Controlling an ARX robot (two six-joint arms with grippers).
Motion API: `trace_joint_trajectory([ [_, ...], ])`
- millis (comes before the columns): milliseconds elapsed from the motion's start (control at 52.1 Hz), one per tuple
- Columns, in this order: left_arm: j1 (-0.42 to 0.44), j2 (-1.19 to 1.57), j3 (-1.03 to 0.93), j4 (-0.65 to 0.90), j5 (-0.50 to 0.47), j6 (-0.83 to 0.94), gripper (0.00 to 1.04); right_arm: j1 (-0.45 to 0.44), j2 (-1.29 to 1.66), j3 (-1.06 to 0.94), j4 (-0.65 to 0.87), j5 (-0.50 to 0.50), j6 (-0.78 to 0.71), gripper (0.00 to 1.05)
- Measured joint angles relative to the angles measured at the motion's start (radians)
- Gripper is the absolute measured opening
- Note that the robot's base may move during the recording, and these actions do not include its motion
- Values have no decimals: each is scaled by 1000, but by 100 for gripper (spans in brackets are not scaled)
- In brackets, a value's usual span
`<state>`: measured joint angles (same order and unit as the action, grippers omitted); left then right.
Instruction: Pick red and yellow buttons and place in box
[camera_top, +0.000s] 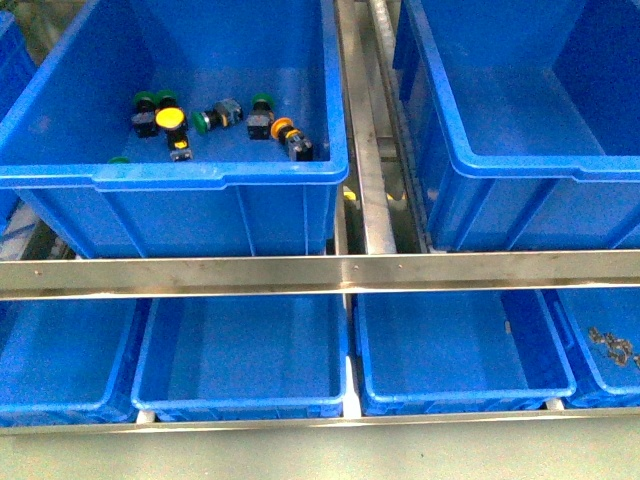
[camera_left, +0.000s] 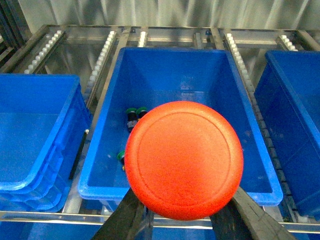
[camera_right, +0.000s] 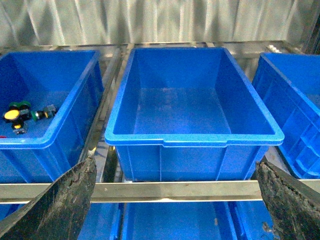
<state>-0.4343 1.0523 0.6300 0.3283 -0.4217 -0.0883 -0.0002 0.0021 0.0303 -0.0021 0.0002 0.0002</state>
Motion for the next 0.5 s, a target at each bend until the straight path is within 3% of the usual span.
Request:
trace_joint_trajectory([
  [499, 14, -350, -193, -220, -3, -81, 22, 0, 0, 0, 0, 0, 0, 97],
])
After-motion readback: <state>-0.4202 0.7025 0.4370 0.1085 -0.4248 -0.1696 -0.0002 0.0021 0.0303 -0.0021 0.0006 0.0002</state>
